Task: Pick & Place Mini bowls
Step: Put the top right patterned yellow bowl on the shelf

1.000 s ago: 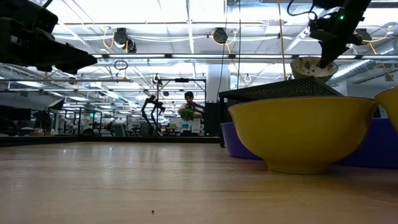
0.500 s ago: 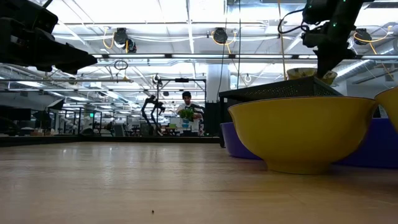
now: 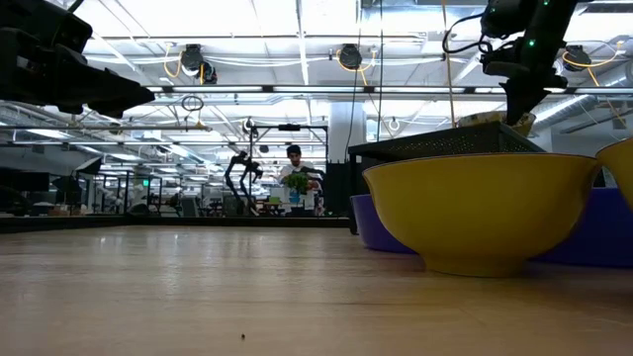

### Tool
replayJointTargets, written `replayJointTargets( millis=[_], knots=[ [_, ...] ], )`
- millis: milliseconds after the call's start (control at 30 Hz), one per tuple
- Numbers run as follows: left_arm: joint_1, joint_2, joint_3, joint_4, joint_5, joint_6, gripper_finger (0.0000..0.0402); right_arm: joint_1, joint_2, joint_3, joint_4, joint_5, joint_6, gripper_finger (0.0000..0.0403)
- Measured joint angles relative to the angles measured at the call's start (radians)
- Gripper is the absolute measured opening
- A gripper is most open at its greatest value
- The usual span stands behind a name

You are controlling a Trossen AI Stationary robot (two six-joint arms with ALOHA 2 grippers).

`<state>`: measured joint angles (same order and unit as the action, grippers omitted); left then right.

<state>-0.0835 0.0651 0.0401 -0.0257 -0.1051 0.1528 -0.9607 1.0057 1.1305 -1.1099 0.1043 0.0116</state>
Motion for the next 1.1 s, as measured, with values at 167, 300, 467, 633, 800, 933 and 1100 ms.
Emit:
replayJointTargets(
  millis=[167, 300, 467, 633, 800, 933, 1100],
  knots=[
    [0.0, 0.0, 0.0, 0.0, 0.0, 0.0, 0.0198, 0.0, 0.0, 0.0, 0.0, 0.0, 0.0, 0.0039],
    [0.0, 0.0, 0.0, 0.0, 0.0, 0.0, 0.0198, 0.0, 0.0, 0.0, 0.013, 0.0, 0.0, 0.0057],
    [0.0, 0.0, 0.0, 0.0, 0.0, 0.0, 0.0198, 0.0, 0.0, 0.0, 0.055, 0.0, 0.0, 0.0085],
    [0.0, 0.0, 0.0, 0.0, 0.0, 0.0, 0.0198, 0.0, 0.0, 0.0, 0.107, 0.0, -0.008, 0.011],
    [0.0, 0.0, 0.0, 0.0, 0.0, 0.0, 0.0198, 0.0, 0.0, 0.0, 0.122, 0.0, -0.019, 0.0126],
    [0.0, 0.0, 0.0, 0.0, 0.0, 0.0, 0.0198, 0.0, 0.0, 0.0, 0.135, 0.0, -0.024, 0.0134],
    [0.0, 0.0, 0.0, 0.0, 0.0, 0.0, 0.0198, 0.0, 0.0, 0.0, 0.174, 0.0, -0.024, 0.014]
  ],
)
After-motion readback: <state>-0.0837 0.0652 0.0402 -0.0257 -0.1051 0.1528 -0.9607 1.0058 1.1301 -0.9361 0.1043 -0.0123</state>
